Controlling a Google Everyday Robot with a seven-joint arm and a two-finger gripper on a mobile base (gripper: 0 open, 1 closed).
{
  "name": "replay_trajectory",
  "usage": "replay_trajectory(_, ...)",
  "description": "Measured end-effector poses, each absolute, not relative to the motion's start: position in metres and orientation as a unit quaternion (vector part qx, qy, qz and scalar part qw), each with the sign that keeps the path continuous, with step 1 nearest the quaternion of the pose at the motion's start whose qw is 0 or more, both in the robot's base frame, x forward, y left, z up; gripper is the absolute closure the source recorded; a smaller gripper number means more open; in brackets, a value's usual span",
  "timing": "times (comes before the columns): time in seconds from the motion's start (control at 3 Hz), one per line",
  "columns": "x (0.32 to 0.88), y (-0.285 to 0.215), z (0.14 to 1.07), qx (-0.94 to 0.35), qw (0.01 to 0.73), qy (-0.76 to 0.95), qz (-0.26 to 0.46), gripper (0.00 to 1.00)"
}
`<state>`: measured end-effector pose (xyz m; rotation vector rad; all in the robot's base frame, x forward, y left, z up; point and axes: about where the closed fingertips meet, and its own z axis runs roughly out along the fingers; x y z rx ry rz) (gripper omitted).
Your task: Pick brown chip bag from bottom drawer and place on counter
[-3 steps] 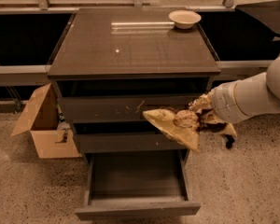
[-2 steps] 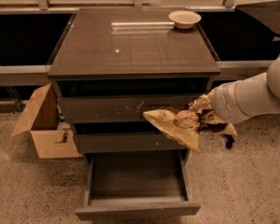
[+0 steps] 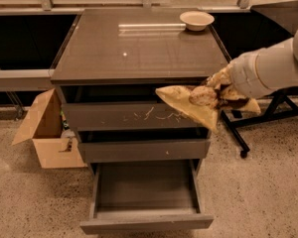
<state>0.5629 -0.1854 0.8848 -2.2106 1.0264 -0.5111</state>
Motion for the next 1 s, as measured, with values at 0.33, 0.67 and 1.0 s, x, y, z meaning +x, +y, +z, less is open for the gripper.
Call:
replay_trajectory(0.33,0.596,-0.19,0.955,-0.831,0.331,0.365,-0.258,1.0)
replay_trajectory(0.67,0.596,-0.19,0.955,-0.831,0.331,0.365,-0.258,1.0)
replay_trajectory(1.0,0.617,-0.181,0.959,-0.833,0.342,0.345,-0.264,1.0)
